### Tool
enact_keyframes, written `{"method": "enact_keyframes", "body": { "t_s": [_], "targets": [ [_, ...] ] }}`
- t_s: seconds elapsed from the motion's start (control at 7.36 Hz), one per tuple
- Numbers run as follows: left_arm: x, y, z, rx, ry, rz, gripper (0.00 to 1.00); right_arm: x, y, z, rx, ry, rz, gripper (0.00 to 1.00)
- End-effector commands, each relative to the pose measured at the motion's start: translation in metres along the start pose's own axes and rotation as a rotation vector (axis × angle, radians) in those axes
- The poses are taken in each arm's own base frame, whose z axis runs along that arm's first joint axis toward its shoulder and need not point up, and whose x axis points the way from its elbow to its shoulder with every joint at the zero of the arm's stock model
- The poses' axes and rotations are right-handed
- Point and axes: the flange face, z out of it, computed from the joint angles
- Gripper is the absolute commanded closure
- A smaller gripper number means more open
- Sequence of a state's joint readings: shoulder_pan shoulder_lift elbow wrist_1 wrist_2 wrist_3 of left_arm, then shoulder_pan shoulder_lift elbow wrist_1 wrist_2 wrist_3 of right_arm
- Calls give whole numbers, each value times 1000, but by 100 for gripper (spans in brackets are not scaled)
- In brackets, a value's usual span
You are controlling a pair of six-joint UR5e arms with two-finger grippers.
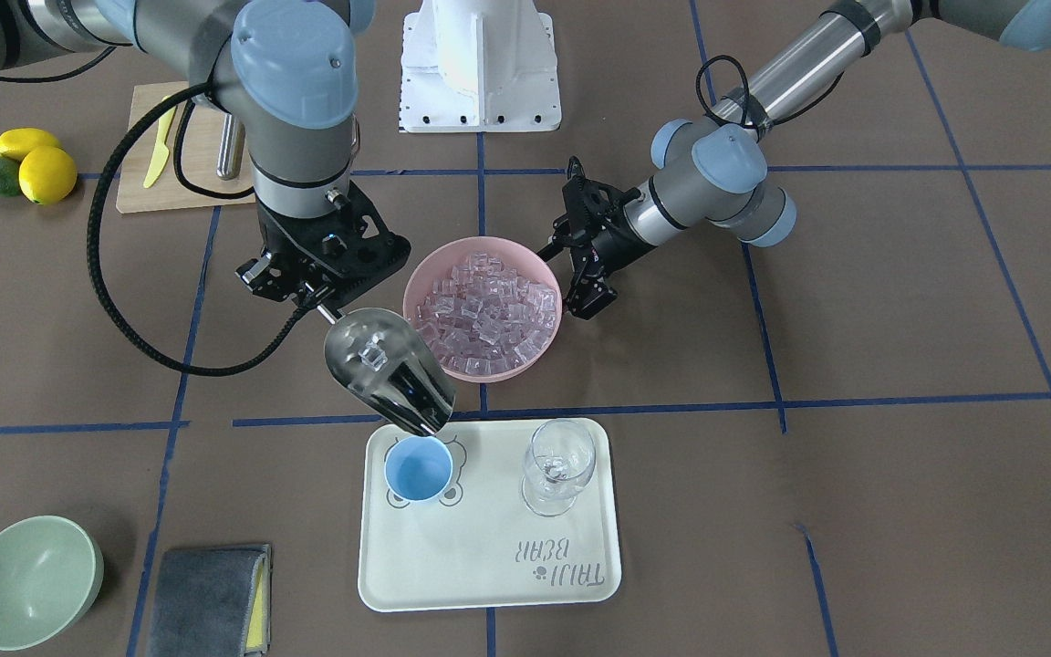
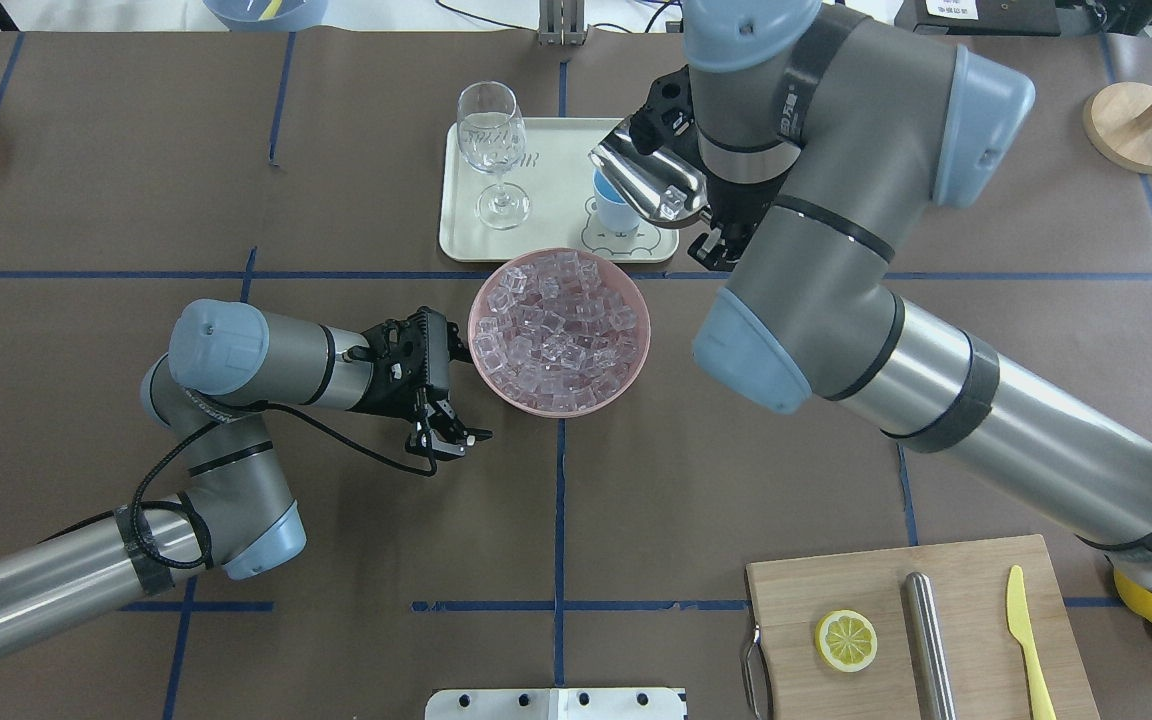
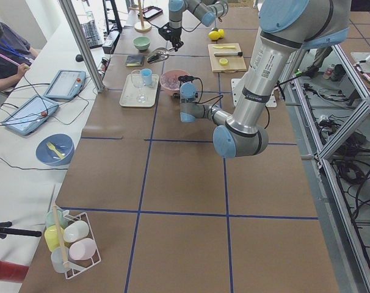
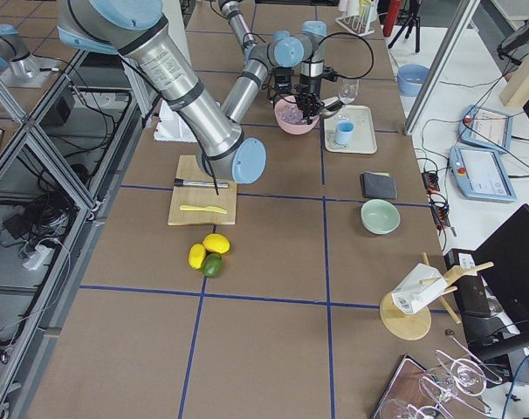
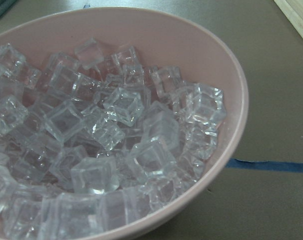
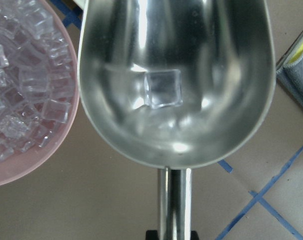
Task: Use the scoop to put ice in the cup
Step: 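Carry the loaded scoop with the right gripper to the blue cup on the tray, then tilt the scoop with the right gripper to pour ice into the blue cup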
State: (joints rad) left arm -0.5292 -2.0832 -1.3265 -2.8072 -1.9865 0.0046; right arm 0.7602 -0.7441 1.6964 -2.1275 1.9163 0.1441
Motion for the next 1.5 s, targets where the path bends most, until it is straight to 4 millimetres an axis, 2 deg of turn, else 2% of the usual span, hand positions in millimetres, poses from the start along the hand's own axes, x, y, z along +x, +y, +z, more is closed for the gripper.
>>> {"method": "enact_keyframes", "body": {
  "t_s": [0.0, 0.14, 0.41, 0.82, 1.09, 1.36],
  "targets": [
    [0, 2, 0, -2, 0, -1, 0, 28, -24, -9, -134, -28, -12, 100],
    [0, 1, 0, -1, 0, 0, 0, 26, -26, -21, -201, -25, -32, 100],
    [0, 2, 0, -2, 0, -1, 0, 30, -20, -14, -286, -23, -52, 100],
    [0, 2, 0, -2, 0, -1, 0, 26, -18, -22, -355, -28, -89, 100],
    [0, 3, 0, -4, 0, -2, 0, 25, -31, -23, -378, -26, -108, 100],
    [0, 1, 0, -1, 0, -1, 0, 26, -31, -24, -383, -22, -118, 100]
  ]
}}
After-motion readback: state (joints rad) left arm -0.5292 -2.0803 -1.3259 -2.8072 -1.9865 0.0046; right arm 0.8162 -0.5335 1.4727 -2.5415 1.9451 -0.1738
